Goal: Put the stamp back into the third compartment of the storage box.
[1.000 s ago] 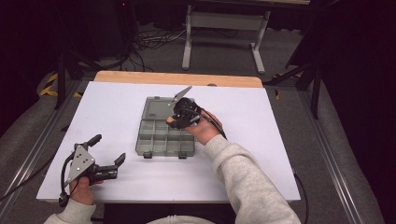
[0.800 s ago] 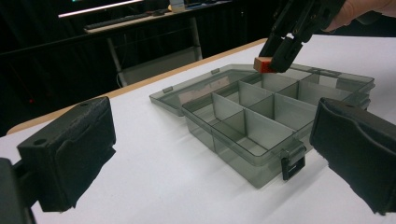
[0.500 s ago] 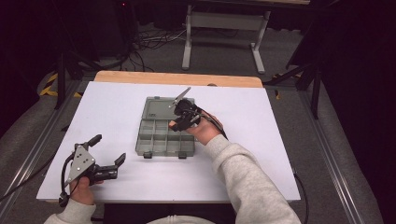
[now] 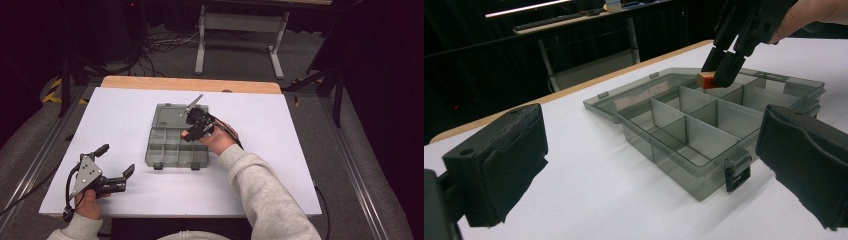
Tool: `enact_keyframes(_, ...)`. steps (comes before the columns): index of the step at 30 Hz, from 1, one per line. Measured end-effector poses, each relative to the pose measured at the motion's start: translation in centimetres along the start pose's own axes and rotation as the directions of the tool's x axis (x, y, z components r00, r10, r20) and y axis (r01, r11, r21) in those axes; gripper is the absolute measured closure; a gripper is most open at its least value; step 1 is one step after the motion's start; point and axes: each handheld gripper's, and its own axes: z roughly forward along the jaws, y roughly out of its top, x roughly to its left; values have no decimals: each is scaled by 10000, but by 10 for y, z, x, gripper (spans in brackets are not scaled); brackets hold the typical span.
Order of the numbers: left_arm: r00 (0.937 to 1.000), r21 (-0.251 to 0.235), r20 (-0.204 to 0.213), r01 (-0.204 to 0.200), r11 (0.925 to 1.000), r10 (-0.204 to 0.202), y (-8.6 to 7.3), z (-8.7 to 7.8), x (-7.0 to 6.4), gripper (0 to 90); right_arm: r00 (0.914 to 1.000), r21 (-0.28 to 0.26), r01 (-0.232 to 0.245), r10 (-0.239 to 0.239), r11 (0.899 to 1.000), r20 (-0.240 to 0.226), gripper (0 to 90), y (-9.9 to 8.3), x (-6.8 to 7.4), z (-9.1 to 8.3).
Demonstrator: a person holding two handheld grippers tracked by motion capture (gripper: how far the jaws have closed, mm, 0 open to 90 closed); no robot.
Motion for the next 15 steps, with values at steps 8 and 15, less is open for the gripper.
enact_keyframes(8, 10000, 10, 2, 4, 10000, -4, 0, 0, 0, 12, 10000, 137, 58, -58, 9999, 37, 658, 1, 1, 4)
enact_keyframes(15, 10000, 37, 1, 2, 10000, -2, 0, 0, 0, 12, 10000, 279, 96, -97, 9996, 23, 658, 1, 0, 8)
